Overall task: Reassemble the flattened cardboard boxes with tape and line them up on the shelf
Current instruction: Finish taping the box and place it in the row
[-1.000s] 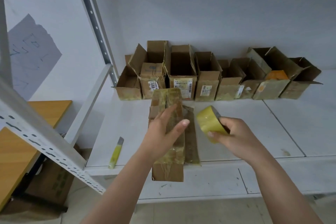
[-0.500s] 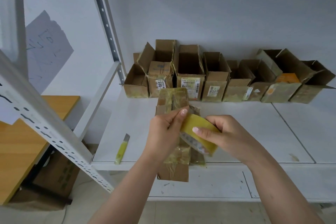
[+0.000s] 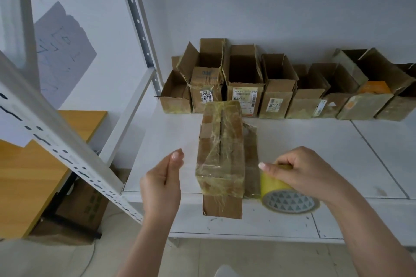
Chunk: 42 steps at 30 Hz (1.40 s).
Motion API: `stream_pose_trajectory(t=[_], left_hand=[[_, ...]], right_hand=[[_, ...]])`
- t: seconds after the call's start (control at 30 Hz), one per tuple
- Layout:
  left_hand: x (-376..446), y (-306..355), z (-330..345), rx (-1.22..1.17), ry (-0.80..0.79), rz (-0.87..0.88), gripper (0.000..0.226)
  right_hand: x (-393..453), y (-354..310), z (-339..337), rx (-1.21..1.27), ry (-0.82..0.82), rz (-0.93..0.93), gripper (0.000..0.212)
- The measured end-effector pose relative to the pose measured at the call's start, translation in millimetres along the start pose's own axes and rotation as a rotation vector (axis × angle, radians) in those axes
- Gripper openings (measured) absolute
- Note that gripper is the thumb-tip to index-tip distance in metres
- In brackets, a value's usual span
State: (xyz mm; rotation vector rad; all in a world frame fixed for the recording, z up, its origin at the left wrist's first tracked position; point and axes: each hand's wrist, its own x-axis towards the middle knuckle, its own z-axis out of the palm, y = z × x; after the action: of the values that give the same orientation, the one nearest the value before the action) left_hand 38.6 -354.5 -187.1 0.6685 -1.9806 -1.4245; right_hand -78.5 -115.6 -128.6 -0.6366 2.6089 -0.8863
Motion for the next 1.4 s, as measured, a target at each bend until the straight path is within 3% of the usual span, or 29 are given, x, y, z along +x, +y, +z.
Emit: stream_pose_trajectory(t=[0.27, 0.57, 0.73, 0.83, 1.0, 1.2, 1.4], left_hand=[[3, -25, 2, -0.006, 0.072, -0.083, 0.040], [-13, -61, 43, -0.122, -0.080, -0.310, 0.022], [-19, -65, 56, -0.157, -0.132, -0.380, 0.033], [-15, -67, 55, -0.156, -0.085, -0.411, 0.035], [-17, -60, 61, -0.054, -0.095, -0.346, 0.013], [-8, -55, 54, -0.149, -0.214, -0.430, 0.014], [-5, -52, 53, 0.067, -0.264, -0.328, 0.015]], right_hand=[[19, 7, 25, -0.208, 0.016, 0.026, 0.063], [28, 37, 50, -0.231, -0.017, 0.098, 0.061], [29, 41, 53, -0.235, -0.001, 0.094, 0.060], [30, 41, 54, -0.219, -0.008, 0.099, 0.058], [30, 40, 54, -0.193, -0.012, 0.099, 0.054], [32, 40, 53, -0.167, -0.018, 0.105, 0.057], [37, 42, 53, -0.111, -0.051, 0.099, 0.059]])
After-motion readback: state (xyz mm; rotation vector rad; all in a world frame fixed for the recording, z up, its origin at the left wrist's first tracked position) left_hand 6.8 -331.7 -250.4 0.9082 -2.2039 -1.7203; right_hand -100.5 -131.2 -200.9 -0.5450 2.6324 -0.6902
